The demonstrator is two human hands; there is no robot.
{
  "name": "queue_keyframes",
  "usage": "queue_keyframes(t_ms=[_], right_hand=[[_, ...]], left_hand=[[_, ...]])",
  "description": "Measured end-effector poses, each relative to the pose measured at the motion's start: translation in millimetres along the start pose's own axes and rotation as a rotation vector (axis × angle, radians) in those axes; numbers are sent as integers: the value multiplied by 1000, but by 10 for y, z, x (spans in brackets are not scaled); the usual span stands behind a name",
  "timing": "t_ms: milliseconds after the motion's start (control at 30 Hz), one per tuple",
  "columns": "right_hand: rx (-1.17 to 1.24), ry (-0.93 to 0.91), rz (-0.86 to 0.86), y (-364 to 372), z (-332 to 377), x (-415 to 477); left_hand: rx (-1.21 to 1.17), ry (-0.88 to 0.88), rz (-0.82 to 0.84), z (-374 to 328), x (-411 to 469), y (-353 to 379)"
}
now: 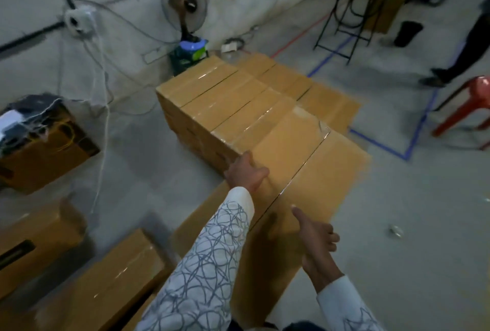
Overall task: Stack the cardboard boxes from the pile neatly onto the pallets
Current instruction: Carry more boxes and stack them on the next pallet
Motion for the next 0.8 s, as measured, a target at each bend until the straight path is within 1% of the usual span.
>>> queue_keyframes(t_ms=[100,233,333,500,633,733,800], right_hand=[[72,49,-54,32,281,265],[120,54,-127,112,562,692],[141,96,-143,235,792,1044],[138,163,-99,549,1236,1846],[94,195,8,1030,1596,2814],[-8,244,44,1432,1893,3666],[-83,266,37,1664,2043,4183]], left_hand=[[10,69,95,-286,452,274],[-35,117,171,-583,868,675],[-15,112,243,-763,1192,1012],[81,109,270,-1131,1926,1611],[53,9,267,-1194,2707,2310],[22,-166,232,-1091,3307,2957],[12,-277,229,-989,3626,3424]])
Point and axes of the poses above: each hand's wrist, its own x-axis towards the middle knuckle, its own y-axis out of the palm, z = x × y, the point moved 2 cm from there along x, towards the middle knuckle, and after that the axes turned 11 degrees about -z, right-handed, at the moved point
